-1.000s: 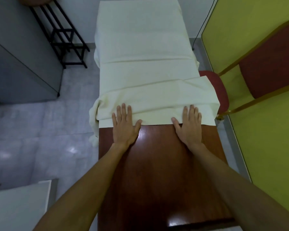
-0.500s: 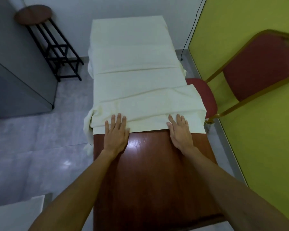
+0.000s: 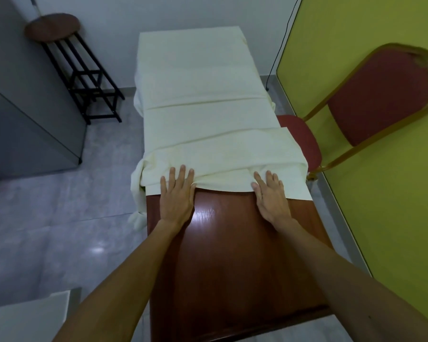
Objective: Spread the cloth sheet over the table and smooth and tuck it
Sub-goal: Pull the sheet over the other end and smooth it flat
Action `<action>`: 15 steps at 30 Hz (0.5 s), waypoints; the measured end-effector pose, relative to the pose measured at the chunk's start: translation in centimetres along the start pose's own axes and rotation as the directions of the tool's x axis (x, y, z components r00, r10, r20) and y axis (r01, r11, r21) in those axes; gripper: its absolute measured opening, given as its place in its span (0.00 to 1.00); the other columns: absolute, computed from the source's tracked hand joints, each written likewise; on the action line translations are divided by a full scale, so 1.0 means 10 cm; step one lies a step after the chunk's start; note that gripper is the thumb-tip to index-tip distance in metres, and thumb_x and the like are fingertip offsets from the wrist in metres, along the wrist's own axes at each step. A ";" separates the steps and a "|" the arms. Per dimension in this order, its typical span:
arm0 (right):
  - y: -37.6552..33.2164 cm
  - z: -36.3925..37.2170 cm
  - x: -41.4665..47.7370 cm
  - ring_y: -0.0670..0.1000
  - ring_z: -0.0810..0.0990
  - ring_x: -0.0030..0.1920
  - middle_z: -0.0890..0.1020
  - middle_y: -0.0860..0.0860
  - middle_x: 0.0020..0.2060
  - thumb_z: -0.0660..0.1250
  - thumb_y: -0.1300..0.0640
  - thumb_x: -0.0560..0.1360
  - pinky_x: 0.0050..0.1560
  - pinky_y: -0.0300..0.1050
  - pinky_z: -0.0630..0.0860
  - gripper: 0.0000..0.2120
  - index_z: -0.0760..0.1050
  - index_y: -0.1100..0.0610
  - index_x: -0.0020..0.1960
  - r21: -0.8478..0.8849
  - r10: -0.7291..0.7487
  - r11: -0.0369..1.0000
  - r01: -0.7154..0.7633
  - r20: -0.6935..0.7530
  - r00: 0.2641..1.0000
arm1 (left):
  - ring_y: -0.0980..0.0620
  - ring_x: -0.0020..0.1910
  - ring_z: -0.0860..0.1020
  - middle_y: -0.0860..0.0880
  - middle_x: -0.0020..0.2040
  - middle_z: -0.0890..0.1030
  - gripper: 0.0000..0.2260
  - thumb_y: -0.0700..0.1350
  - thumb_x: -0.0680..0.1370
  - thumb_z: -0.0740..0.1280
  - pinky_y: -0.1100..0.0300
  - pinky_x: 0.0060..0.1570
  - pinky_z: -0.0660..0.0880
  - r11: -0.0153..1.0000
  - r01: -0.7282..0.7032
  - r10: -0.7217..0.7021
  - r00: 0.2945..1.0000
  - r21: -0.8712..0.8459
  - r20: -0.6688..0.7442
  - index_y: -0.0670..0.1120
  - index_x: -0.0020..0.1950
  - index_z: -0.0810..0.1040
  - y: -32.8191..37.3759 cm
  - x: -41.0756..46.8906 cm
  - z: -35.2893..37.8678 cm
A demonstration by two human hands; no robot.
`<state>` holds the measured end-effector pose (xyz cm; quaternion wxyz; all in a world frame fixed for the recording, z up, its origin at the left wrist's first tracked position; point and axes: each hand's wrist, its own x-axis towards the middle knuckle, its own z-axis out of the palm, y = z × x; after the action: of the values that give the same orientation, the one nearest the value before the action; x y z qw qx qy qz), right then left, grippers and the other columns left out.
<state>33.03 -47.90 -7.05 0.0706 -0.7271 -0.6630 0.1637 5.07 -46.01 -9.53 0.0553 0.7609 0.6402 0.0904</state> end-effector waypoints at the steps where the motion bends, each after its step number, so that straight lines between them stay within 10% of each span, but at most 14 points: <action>1: -0.02 -0.03 -0.04 0.62 0.52 0.79 0.57 0.62 0.78 0.45 0.47 0.85 0.78 0.57 0.48 0.25 0.57 0.53 0.80 0.004 0.003 1.000 -0.003 0.002 1.000 | 0.40 0.79 0.56 0.45 0.79 0.60 0.23 0.52 0.85 0.48 0.37 0.74 0.57 1.000 -0.020 0.020 1.000 -0.008 -0.001 0.48 0.79 0.61 -0.03 -0.04 -0.05; 15: -0.06 -0.65 -1.06 0.61 0.62 0.75 0.66 0.59 0.74 0.47 0.48 0.86 0.75 0.56 0.56 0.24 0.58 0.52 0.79 -0.032 -0.008 0.999 0.011 0.075 0.997 | 0.47 0.80 0.45 0.51 0.81 0.54 0.35 0.60 0.80 0.28 0.39 0.76 0.45 0.973 -0.117 0.160 0.963 -0.198 0.216 0.52 0.79 0.58 0.24 -1.14 -0.72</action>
<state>33.96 -57.57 0.76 0.0345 -0.7183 -0.6712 0.1798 4.03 -57.88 -2.74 0.1925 0.8008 0.5635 0.0640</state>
